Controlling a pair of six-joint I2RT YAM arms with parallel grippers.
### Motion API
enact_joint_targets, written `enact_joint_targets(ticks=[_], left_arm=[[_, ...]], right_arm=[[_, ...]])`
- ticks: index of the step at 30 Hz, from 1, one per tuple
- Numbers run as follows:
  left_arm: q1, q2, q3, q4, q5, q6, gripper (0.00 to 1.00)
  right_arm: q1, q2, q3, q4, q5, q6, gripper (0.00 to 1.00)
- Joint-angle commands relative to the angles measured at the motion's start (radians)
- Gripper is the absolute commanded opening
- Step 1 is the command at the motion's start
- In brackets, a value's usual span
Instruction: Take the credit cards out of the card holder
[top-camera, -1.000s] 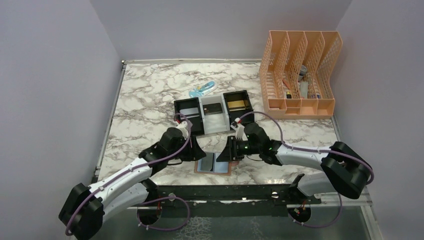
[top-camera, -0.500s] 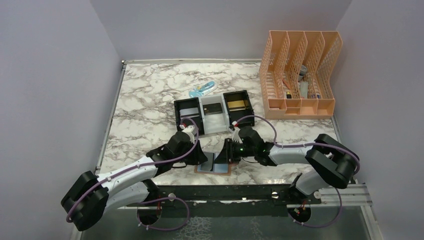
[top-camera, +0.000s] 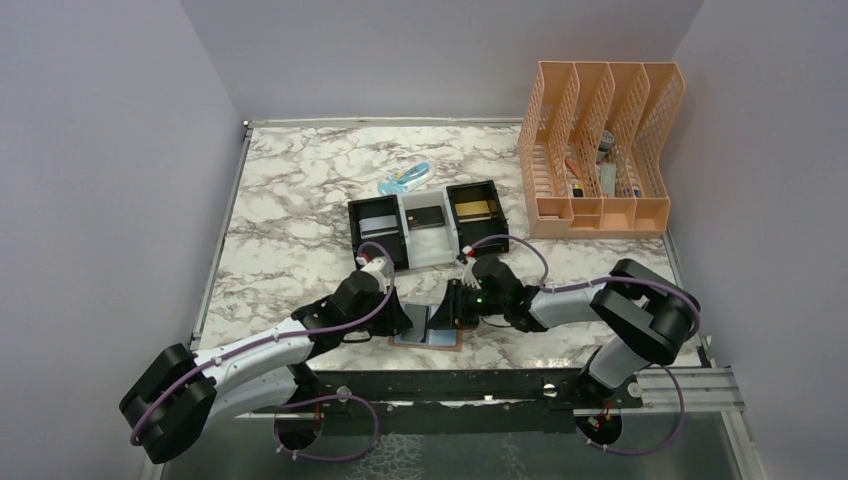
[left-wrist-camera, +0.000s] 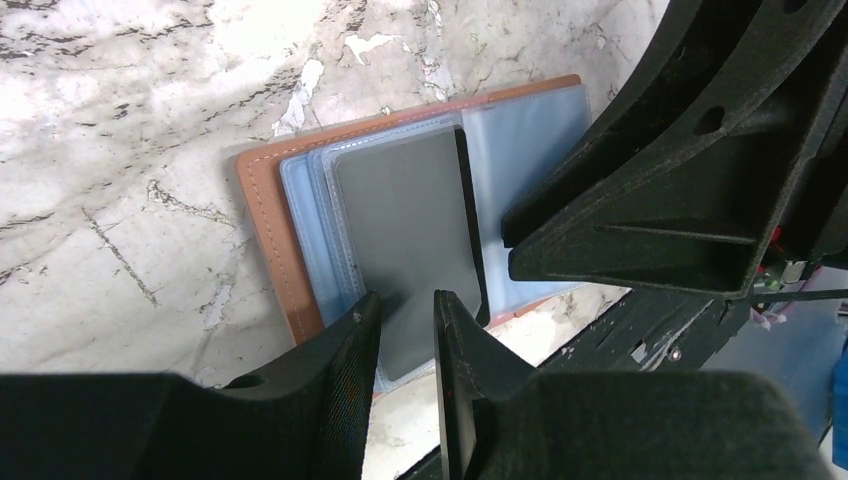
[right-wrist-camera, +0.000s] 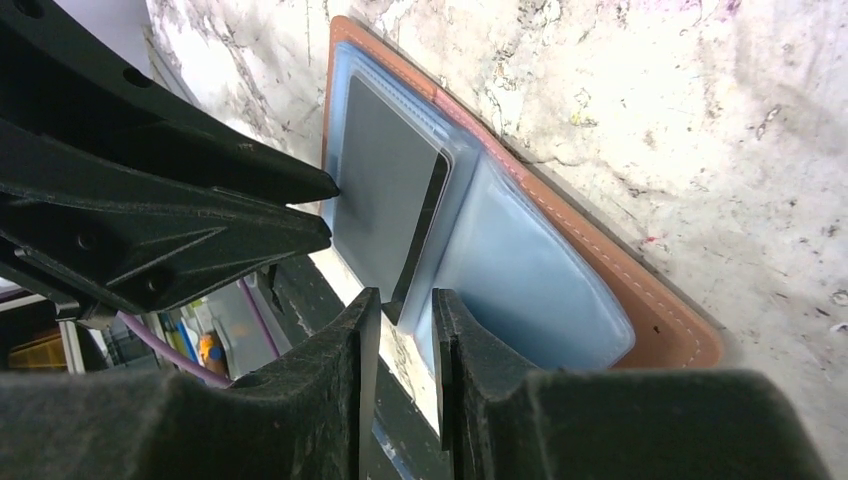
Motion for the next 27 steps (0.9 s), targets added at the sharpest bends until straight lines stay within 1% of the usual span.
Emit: enact_joint_targets(ticks=[1, 3, 8, 16, 20, 23, 26, 27], left_arm=[[-0.015, -0.006, -0.015, 0.009, -0.028, -0.006, 0.29], [-0.019, 0.001, -0.016, 0.008, -0.026, -0.007, 0.29], [-0.052, 0.007, -0.028, 0.009, -0.028, -0.024, 0.23], [-0.088, -0.014, -0.036, -0.021, -0.074, -0.048, 0.22], [-0.091, -0.056, 0.007, -0.095, -0.147, -0.04, 0.31], [-0.092, -0.078, 0.05, -0.145, -0.198, -0.023, 0.35], [-0.091, -0.065, 0.062, -0.144, -0.217, -0.016, 0.37], [-0.091, -0.053, 0.063, -0.136, -0.211, -0.016, 0.33]], right_arm=[[0.006, 0.015, 0.02, 0.039, 0.038, 0.002, 0.25], [0.006, 0.023, 0.027, 0.037, 0.037, -0.004, 0.25], [0.006, 0.04, 0.038, 0.028, 0.042, -0.012, 0.23], [0.006, 0.076, 0.025, 0.054, 0.059, 0.016, 0.22], [0.006, 0.082, 0.014, 0.062, 0.086, 0.034, 0.22], [0.006, 0.068, 0.006, 0.046, 0.116, 0.036, 0.22], [0.006, 0.07, 0.007, 0.05, 0.106, 0.028, 0.22], [0.006, 0.072, 0.007, 0.056, 0.098, 0.028, 0.22]])
